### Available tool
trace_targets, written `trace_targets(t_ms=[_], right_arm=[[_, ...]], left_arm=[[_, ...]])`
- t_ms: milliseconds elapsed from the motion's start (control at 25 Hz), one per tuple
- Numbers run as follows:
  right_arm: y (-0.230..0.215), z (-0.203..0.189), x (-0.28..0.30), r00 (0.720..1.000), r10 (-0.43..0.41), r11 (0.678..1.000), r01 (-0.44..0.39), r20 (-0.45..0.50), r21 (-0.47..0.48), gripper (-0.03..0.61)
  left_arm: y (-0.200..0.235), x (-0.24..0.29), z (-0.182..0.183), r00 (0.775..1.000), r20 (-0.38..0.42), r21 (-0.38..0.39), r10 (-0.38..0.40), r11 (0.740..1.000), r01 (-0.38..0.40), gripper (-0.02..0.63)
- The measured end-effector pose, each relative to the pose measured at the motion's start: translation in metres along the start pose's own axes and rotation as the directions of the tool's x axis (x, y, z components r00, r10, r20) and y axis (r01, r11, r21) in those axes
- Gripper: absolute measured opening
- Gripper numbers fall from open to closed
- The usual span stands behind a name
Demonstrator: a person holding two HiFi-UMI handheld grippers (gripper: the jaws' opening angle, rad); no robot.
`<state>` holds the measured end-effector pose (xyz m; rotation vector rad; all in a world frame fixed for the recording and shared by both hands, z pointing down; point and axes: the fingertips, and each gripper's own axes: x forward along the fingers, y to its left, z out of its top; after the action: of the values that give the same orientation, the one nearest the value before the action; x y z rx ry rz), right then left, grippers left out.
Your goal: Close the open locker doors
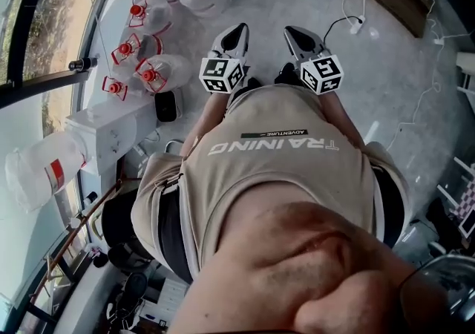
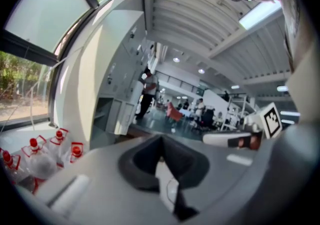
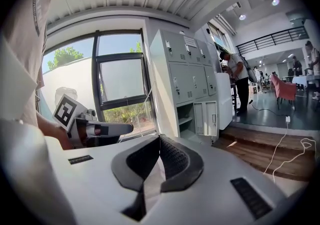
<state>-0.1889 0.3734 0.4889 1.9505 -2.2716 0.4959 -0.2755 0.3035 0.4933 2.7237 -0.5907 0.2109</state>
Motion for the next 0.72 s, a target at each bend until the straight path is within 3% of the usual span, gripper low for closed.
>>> trace_targets(t_ms=[160, 320, 480, 720], right_arm=[[-0.008, 0.012, 0.024, 0.999, 0.034, 0.999, -0.034, 0.011, -0.013, 0.014], [-0.033, 0.014, 0.039, 0.997, 0.077, 0.996, -0.077, 0.004, -0.034, 0.014], [-0.079, 0.021, 0.05, 0.996, 0.09, 0.996, -0.09, 0.009, -0.009, 0.014], [-0.15, 0.054, 0.077, 0.99, 0.124, 0.992, -0.123, 0.06, -0.033, 0.014]], left_arm=[[0.022, 0.016, 0.001, 0.999, -0.011, -0.025, 0.035, 0.999, -0.035, -0.002], [0.02, 0.048, 0.006, 0.998, -0.034, 0.003, 0.044, 0.999, -0.044, -0.002], [0.012, 0.091, 0.023, 0.998, -0.039, 0.045, 0.046, 0.998, -0.044, -0.002], [0.027, 0.151, 0.054, 0.993, -0.025, 0.083, 0.113, 0.99, -0.111, -0.002]])
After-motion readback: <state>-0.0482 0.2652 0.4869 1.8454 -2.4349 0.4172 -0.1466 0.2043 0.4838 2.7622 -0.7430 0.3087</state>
